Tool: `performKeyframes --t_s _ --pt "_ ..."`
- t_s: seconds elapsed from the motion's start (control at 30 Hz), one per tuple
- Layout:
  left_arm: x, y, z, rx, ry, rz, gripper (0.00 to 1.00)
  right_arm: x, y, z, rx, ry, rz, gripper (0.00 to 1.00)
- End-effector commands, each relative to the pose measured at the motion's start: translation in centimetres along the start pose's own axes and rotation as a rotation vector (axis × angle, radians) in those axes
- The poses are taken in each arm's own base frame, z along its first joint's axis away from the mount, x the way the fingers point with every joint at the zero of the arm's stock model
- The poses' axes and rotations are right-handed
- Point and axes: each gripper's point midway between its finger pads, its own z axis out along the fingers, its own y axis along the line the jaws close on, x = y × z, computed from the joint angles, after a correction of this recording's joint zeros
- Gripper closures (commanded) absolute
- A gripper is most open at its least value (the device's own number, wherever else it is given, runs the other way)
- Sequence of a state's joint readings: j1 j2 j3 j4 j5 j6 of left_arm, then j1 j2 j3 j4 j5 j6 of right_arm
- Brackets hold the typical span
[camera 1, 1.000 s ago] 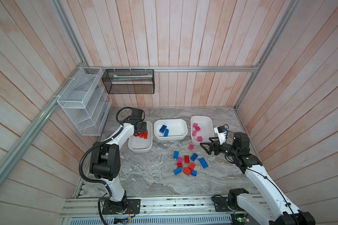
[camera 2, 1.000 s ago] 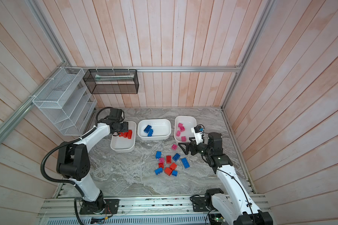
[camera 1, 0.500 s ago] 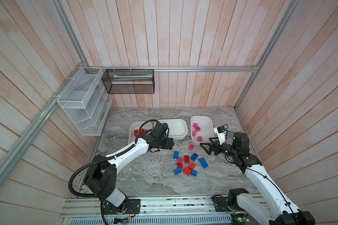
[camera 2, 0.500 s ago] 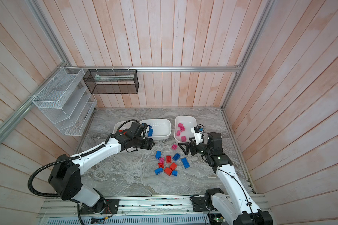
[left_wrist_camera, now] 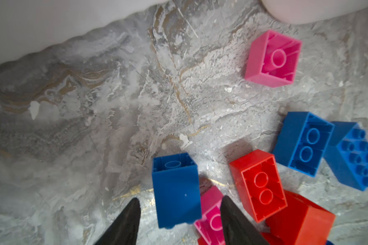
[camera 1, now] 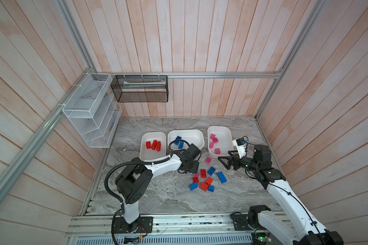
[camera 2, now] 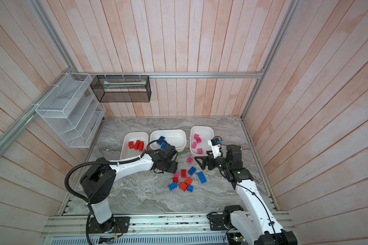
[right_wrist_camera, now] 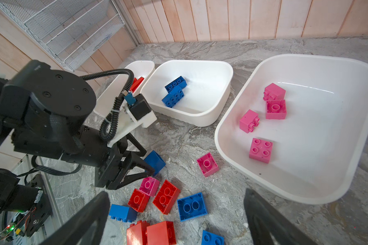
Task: Sort the legos into containers by color
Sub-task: 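Return the left gripper to the pile and grasp a blue 2x2 brick, then carry the blue brick into the middle bin, release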
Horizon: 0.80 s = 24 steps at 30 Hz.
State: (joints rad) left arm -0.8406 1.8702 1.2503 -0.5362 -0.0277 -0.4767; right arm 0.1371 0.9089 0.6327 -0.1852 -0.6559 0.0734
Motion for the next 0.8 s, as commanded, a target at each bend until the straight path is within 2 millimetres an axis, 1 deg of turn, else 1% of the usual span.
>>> performKeyframes --t_s 0.0,0.07,0.23,0.4,0.47,0.53,0.63,0.7,0.77 --pt "-1.0 0.4 0.3 -0.051 -0.027 0.002 0.45 -0.1 0.3 -0.3 0.005 0.001 -0.026 0.02" --pt "-0.8 0.7 0.7 -0.071 -0.015 0.009 0.49 0.1 0.2 -0.3 0.008 0.004 -0.027 0.02" --pt "-0.3 1.0 1.6 -0.098 0.006 0.024 0.54 0.2 0.2 -0.3 0.01 0.006 -0.028 0.02" --pt "0.1 1.2 2.1 -0.109 0.028 0.039 0.56 0.3 0.1 -0.4 0.012 0.008 -0.029 0.02" --pt "0.1 1.4 2.0 -0.119 0.032 0.047 0.61 0.3 0.2 -0.4 0.012 0.006 -0.03 0.02" --pt "-0.1 1.5 1.6 -0.132 0.027 0.052 0.66 0.3 0.1 -0.5 0.014 0.006 -0.028 0.02" --pt "-0.7 1.5 0.5 -0.132 0.006 0.063 0.72 0.3 0.1 -0.5 0.016 0.001 -0.031 0.02" --pt "-1.4 1.1 -0.7 -0.116 -0.014 0.071 0.73 0.3 0.1 -0.5 0.016 0.001 -0.031 0.02" --pt "-2.4 1.2 -2.3 -0.101 -0.047 0.072 0.73 0.2 0.1 -0.5 0.016 0.0 -0.031 0.02"
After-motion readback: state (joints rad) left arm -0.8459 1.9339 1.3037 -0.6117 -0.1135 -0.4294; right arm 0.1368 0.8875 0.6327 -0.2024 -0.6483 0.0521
